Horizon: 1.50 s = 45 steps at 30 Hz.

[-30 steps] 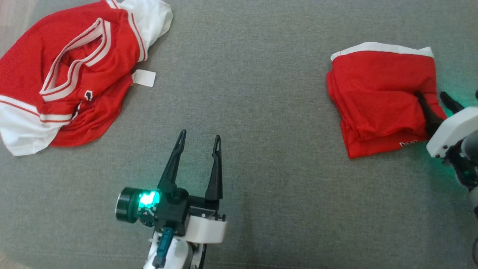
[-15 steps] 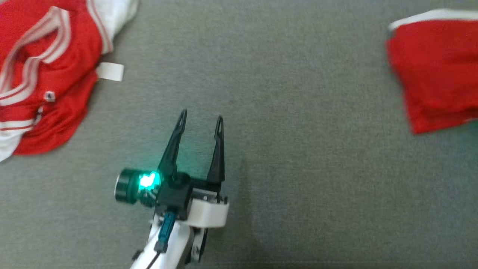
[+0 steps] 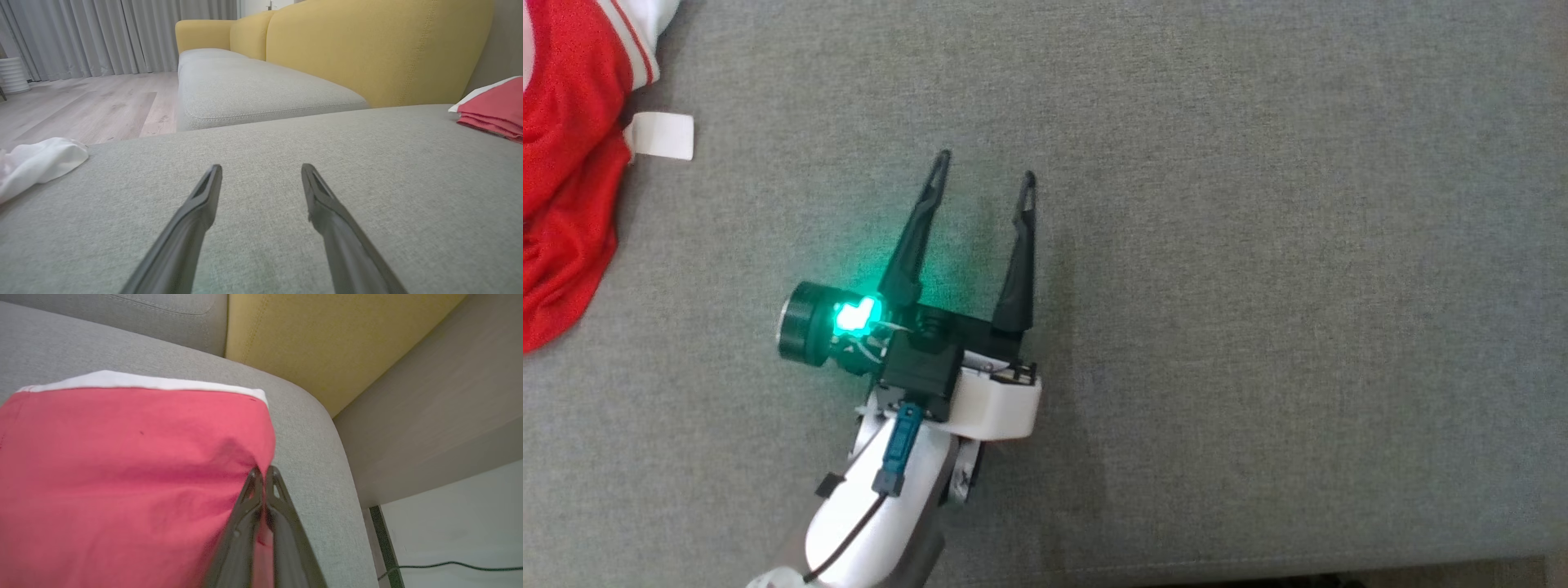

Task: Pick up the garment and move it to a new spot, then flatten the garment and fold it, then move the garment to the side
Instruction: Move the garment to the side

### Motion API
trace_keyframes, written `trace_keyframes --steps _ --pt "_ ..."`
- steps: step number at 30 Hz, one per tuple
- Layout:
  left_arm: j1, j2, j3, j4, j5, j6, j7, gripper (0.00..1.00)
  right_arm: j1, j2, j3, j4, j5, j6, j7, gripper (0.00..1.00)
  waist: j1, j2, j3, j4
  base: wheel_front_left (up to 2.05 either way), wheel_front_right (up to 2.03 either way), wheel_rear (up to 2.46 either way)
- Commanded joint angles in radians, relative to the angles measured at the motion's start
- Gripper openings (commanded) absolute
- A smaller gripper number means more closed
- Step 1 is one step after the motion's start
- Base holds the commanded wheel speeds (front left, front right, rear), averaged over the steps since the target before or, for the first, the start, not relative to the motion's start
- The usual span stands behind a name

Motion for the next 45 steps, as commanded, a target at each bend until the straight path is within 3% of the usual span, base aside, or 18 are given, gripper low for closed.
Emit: trace_keyframes --steps 1,4,5,6,10,16,21,22,26,35,39,45 --pt "-0.008 -0.002 0.01 -0.028 0.0 0.004 -0.005 1.0 0.018 -0.07 -0.004 0.0 0.006 0.007 -0.006 0.0 -0.0003 0.0001 0.003 0.001 0.0 0.0 0.0" --pt "-0.009 -0.002 0.008 -0.037 -0.013 0.009 -0.005 1.0 0.008 -0.081 -0.012 0.028 -0.036 0.007 -0.008 0.0 -0.0003 0.0001 0.001 0.006 0.0 0.0 0.0" --pt "-0.007 -0.002 0.009 -0.038 -0.016 0.01 -0.005 1.0 0.004 -0.075 -0.018 0.045 -0.049 0.007 -0.003 0.28 -0.0003 0.0001 -0.003 0.008 0.0 0.0 0.0" --pt "0.001 -0.002 0.011 -0.036 -0.019 0.008 -0.005 1.0 -0.005 -0.059 -0.032 0.078 -0.086 0.007 -0.007 1.0 -0.0003 0.0001 -0.021 0.014 0.0 0.0 0.0" --pt "0.031 -0.002 0.031 -0.025 -0.019 0.014 -0.005 1.0 -0.013 0.012 -0.069 0.134 -0.167 0.007 -0.046 1.0 -0.0003 0.0001 -0.09 0.026 0.0 0.0 0.0" --pt "0.116 0.002 0.082 -0.004 -0.018 0.016 -0.005 1.0 0.071 0.22 -0.114 0.107 -0.139 0.007 -0.127 1.0 -0.0003 0.0001 -0.26 0.033 0.0 0.0 0.0" --pt "0.233 0.015 0.13 0.023 -0.037 0.003 -0.005 1.0 0.216 0.409 -0.079 -0.001 -0.098 0.007 -0.204 1.0 -0.0003 0.0001 -0.435 0.027 0.0 0.0 0.0" --pt "0.233 0.015 0.13 0.023 -0.037 0.003 -0.005 1.0 0.216 0.409 -0.079 -0.001 -0.098 0.007 -0.204 1.0 -0.0003 0.0001 -0.435 0.027 0.0 0.0 0.0" --pt "0.326 0.021 0.166 0.036 -0.055 -0.018 -0.005 1.0 0.355 0.532 -0.086 -0.071 -0.114 0.007 -0.245 1.0 -0.0003 0.0001 -0.561 0.042 0.0 0.0 0.0" --pt "0.435 0.026 0.244 0.038 -0.038 -0.062 -0.005 1.0 0.691 0.8 -0.307 -0.433 -0.389 0.007 -0.248 1.0 -0.0003 0.0001 -0.671 0.06 0.0 0.0 0.0" --pt "0.465 0.023 0.272 0.057 -0.023 -0.073 -0.005 1.0 0.789 0.872 -0.369 -0.5 -0.465 0.007 -0.248 1.0 -0.0003 0.0001 -0.691 0.061 0.0 0.0 0.0" --pt "0.481 0.017 0.307 0.064 -0.006 -0.082 -0.005 1.0 0.851 0.908 -0.389 -0.525 -0.523 0.007 -0.249 1.0 -0.0003 0.0001 -0.697 0.063 0.0 0.0 0.0"
